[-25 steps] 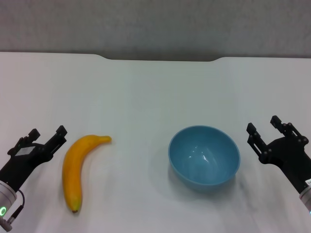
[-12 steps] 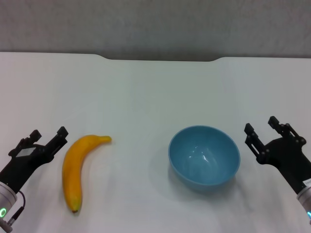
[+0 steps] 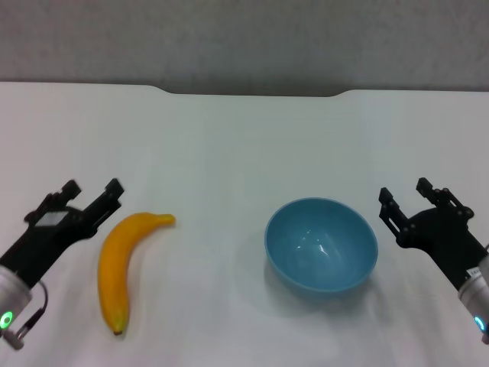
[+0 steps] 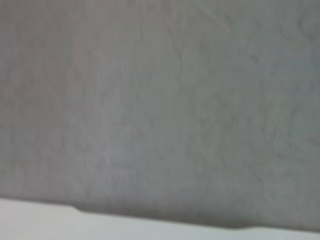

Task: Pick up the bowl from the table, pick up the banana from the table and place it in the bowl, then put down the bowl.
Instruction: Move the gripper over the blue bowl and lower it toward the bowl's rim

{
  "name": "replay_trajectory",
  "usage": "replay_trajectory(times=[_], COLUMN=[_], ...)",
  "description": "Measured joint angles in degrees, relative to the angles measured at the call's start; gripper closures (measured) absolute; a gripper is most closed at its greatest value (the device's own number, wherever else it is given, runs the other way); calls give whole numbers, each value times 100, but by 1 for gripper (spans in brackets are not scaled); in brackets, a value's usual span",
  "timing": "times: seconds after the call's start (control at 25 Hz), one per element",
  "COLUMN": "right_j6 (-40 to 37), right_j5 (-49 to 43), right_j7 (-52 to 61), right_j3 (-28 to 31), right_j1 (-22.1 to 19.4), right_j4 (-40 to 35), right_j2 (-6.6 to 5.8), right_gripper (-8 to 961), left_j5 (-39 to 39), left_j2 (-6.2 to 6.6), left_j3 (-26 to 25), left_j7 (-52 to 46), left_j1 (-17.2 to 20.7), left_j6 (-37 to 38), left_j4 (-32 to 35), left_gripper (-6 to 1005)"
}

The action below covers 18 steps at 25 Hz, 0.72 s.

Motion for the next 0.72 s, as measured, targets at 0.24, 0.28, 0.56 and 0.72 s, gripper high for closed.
replay_trajectory(times=[0.24, 0.28, 0.56, 0.72], right_j6=[2922, 3488, 6608, 7623], right_j5=[0, -1, 10, -123], right_j7=[-1637, -1913, -2376, -2215], right_j3=[1541, 1883, 3430, 3961], right_j1=[-692, -800, -807, -542], right_j4=[2201, 2515, 3655, 3756], right_j2=[-58, 28, 226, 224], right_gripper=[305, 305, 306, 306], left_j5=[1650, 2001, 2981, 2501], left_j2=[54, 57, 67, -35], left_j3=[-2, 32, 566, 786], left_j7=[-1060, -1278, -1551, -219], left_j1=[654, 722, 934, 567], left_j6=[2812, 3284, 5860, 7503], left_j4=[-2640, -3001, -4543, -4754], left_gripper=[93, 93, 94, 94])
